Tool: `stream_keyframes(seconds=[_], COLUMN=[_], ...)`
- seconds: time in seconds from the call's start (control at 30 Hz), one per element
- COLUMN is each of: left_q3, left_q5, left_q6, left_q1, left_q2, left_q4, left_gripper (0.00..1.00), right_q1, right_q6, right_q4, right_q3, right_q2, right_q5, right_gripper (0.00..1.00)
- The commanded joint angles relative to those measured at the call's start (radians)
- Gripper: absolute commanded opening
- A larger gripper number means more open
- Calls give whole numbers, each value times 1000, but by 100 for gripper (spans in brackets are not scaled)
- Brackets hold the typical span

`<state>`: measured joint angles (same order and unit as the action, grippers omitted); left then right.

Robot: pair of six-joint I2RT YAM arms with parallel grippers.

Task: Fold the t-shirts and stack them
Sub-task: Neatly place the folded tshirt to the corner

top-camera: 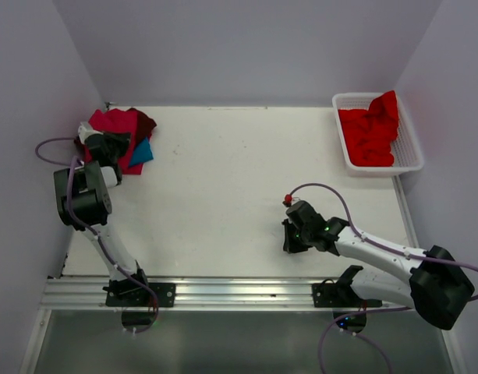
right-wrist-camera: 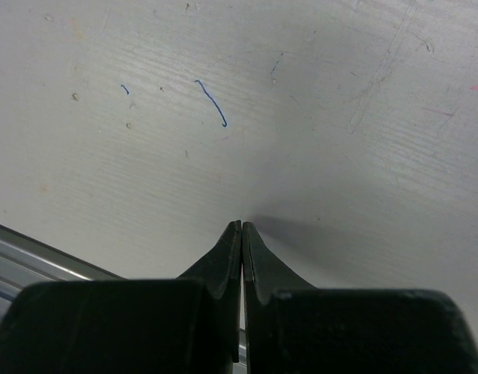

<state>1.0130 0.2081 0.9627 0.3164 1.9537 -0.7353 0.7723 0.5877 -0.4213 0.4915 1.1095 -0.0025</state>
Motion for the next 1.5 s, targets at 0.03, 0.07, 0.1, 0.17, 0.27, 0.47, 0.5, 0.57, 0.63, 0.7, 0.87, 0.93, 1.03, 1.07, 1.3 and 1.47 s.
stream_keyframes(seconds=[0.03,0.07,0.1,0.17,0.27,0.47,0.5,0.57,0.63,0.7,0.87,0.93,1.03,1.07,1.3,1.47], left_q3=[-40,-50,-59,-60,-62,-83,-85,-83,-80,-68,-59,-33,1,22,110,64], left_q5=[-33,-27,-12,60,97,145,146,154,157,157,70,-37,-134,-139,-101,-6], left_q6=[62,106,132,174,183,197,197,203,214,226,214,177,156,157,153,134], left_q1=[36,42,58,73,88,96,95,95,96,98,108,116,124,130,165,173], left_q2=[53,72,124,175,221,157,118,76,21,-12,-45,-44,2,23,191,162], left_q4=[-70,-65,-65,-119,-147,-283,-297,-335,-360,-383,-319,-224,-81,-41,137,65], left_gripper=[0,0,0,0,0,0,0,0,0,0,0,0,0,0,0,0], right_q1=[4,2,2,2,4,4,2,4,2,4,4,2,4,2,2,2], right_q6=[18,15,12,3,-3,-3,-2,0,0,1,4,6,6,4,23,23], right_q4=[-31,-34,-40,-53,-66,-44,-39,-28,-19,-13,-8,-20,-43,-50,-68,-56], right_q3=[16,21,27,44,61,64,62,58,52,50,41,39,39,39,27,24], right_q2=[-13,-8,-5,3,6,32,38,42,46,49,47,36,10,-2,-45,-46], right_q5=[-5,-5,-4,-2,-1,-5,-7,-8,-11,-13,-14,-10,-2,-1,-1,-5], right_gripper=[0,0,0,0,0,0,0,0,0,0,0,0,0,0,0,0])
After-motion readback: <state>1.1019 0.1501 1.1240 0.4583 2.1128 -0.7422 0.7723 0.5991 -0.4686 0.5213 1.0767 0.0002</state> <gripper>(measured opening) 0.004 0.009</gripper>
